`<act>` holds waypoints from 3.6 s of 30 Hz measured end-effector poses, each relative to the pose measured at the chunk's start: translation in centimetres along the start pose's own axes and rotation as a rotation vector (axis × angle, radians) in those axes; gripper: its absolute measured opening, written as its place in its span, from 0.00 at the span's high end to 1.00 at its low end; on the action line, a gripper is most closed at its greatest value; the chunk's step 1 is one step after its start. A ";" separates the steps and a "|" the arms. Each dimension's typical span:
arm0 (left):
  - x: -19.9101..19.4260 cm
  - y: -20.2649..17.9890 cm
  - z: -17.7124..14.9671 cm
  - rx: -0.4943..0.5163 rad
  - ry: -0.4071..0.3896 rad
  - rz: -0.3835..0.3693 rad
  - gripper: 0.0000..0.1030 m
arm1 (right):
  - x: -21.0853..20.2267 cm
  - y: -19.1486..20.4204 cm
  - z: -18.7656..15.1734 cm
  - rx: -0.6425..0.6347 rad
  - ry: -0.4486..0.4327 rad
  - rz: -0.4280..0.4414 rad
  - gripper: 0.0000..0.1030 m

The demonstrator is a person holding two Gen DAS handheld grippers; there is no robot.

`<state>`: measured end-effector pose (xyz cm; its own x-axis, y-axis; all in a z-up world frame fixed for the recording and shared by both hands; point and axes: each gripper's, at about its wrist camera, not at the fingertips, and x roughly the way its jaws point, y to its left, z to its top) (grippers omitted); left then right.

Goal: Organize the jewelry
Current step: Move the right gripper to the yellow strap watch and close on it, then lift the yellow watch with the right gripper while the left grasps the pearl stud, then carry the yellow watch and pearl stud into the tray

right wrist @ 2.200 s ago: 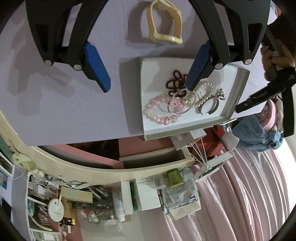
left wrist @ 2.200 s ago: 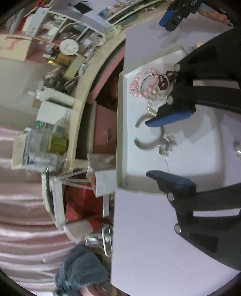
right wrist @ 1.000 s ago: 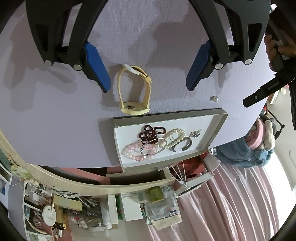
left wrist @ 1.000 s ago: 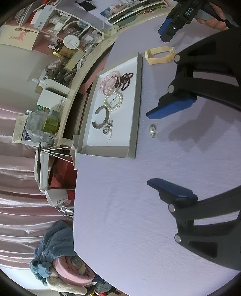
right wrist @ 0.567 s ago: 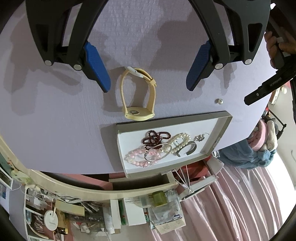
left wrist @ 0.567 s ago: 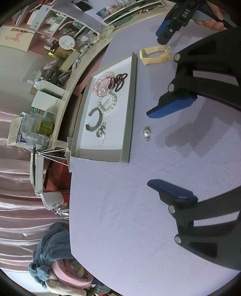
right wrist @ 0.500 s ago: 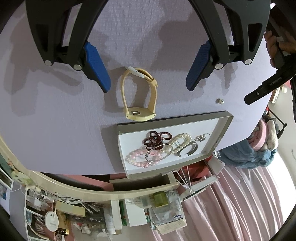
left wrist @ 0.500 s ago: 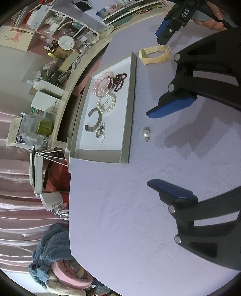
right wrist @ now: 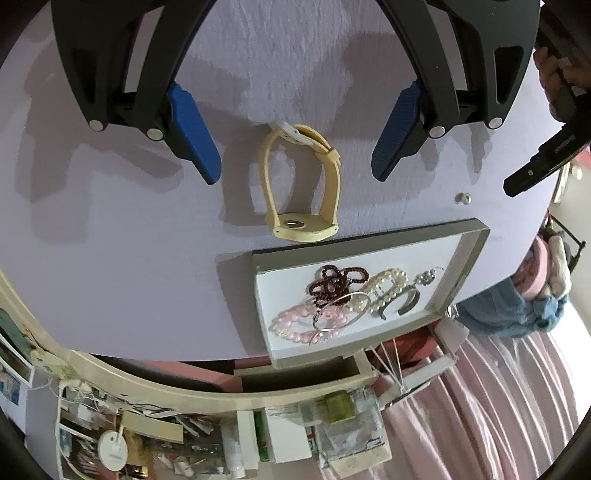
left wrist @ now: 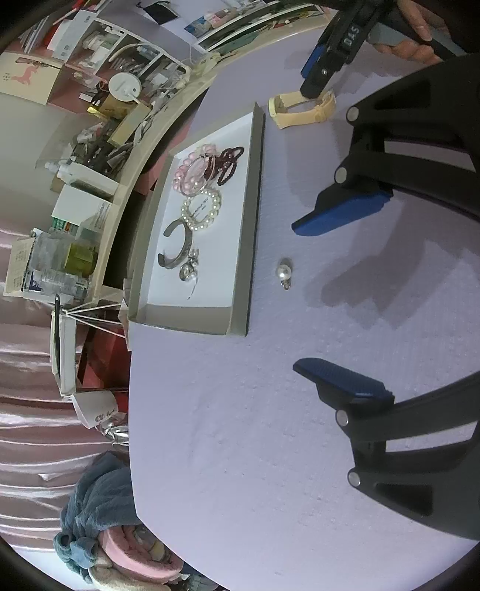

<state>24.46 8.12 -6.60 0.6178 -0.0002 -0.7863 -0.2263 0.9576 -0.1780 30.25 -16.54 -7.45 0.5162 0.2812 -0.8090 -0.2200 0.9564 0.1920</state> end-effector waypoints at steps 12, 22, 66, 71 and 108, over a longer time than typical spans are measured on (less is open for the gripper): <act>0.2 -0.1 -0.3 0.002 0.009 0.002 0.33 | 2.4 1.3 1.0 -0.070 0.018 -0.094 0.17; 0.9 -0.7 -0.3 0.021 0.028 -0.003 0.33 | 3.4 1.0 0.9 -0.077 0.045 -0.073 0.59; 6.7 -3.9 1.1 0.120 0.027 0.078 0.85 | 1.2 0.5 0.7 0.064 0.014 0.105 0.62; 6.0 -3.6 1.0 0.114 0.032 0.061 0.85 | 0.8 0.8 0.9 0.059 -0.002 0.112 0.62; 0.9 -3.8 4.5 0.090 -0.077 -0.023 0.85 | -0.1 2.3 6.3 -0.005 -0.104 0.114 0.62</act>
<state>29.27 5.74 -3.95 0.6786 -0.0036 -0.7345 -0.1454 0.9795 -0.1391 34.94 -13.88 -3.47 0.5705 0.3951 -0.7200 -0.2861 0.9174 0.2767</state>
